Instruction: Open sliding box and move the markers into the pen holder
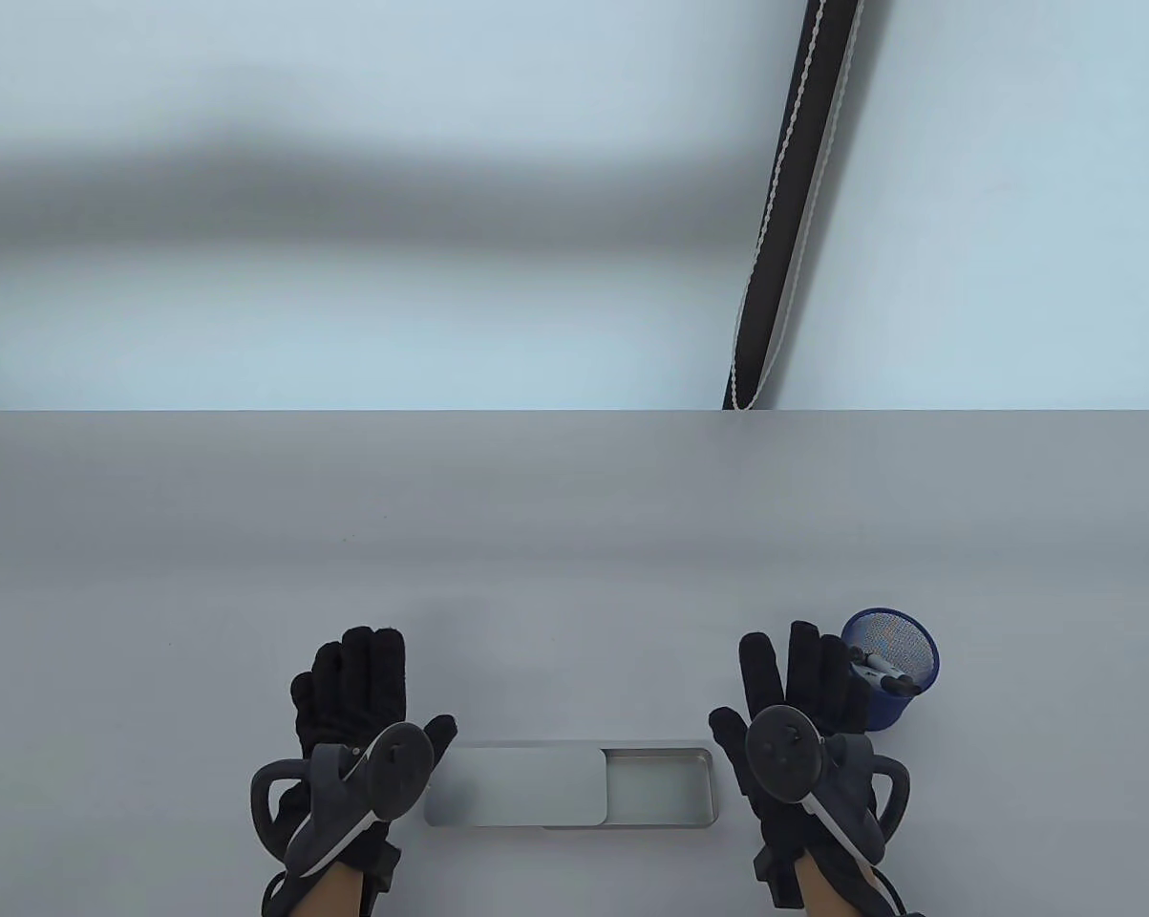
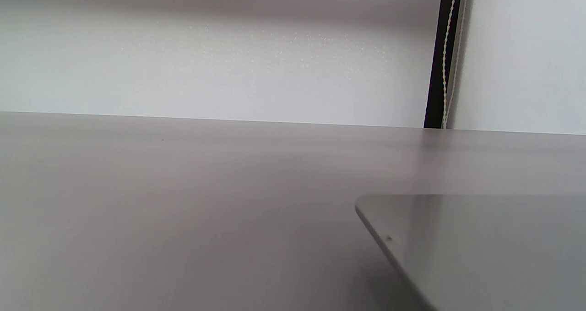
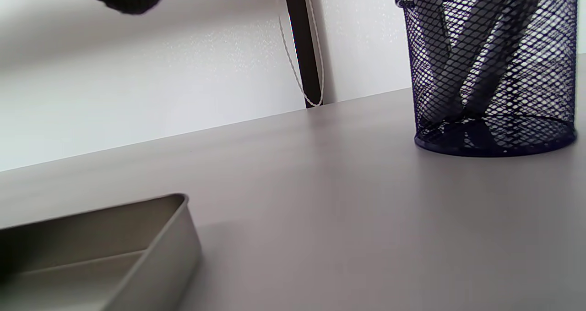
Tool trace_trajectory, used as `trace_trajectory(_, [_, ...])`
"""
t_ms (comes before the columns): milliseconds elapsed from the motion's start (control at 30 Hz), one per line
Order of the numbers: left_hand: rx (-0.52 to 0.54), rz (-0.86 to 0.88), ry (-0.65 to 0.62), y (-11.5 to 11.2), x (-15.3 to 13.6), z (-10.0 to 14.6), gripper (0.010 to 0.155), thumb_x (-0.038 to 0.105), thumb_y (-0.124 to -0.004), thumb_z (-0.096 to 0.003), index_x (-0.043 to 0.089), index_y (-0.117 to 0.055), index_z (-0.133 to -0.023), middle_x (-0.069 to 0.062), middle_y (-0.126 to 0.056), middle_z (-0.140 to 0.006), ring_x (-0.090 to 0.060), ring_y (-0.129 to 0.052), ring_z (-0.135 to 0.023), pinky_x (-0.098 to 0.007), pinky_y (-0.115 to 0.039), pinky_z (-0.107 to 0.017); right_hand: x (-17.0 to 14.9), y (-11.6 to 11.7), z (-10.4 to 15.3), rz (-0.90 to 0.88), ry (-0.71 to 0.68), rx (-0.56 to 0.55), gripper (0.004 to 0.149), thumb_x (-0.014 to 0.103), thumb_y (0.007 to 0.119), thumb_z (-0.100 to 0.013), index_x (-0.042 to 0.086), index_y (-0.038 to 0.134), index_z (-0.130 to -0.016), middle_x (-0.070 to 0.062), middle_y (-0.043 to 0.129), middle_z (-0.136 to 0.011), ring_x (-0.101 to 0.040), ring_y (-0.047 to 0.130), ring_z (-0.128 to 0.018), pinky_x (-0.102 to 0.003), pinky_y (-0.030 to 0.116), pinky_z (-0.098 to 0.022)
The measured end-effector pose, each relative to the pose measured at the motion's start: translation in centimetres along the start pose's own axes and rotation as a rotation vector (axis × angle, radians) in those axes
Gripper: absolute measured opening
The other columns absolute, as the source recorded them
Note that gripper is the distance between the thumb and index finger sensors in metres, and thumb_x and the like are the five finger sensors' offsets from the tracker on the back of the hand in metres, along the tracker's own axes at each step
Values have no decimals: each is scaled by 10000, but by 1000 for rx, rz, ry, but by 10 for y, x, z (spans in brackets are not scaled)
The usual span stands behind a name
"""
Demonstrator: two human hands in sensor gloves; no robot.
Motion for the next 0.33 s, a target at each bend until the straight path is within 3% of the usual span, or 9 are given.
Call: trace_trajectory(333, [-22, -3, -9, -3, 4, 0, 948, 684, -528, -506, 152, -111, -1171, -203, -237, -1247, -487, -363, -1107, -624, -392, -794, 1, 3, 1, 17, -6, 21, 749, 532, 659, -434, 337, 259, -1036, -69, 11, -1061, -351, 34, -1016, -616, 176, -717])
Point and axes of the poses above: the tracker on the back of each hand, its own x axis roughly to the thumb side, its own z axis roughly from the fingertips to the wrist, y = z × x, the point moved 2 cm from there along -z, roughly from the wrist to the fingertips
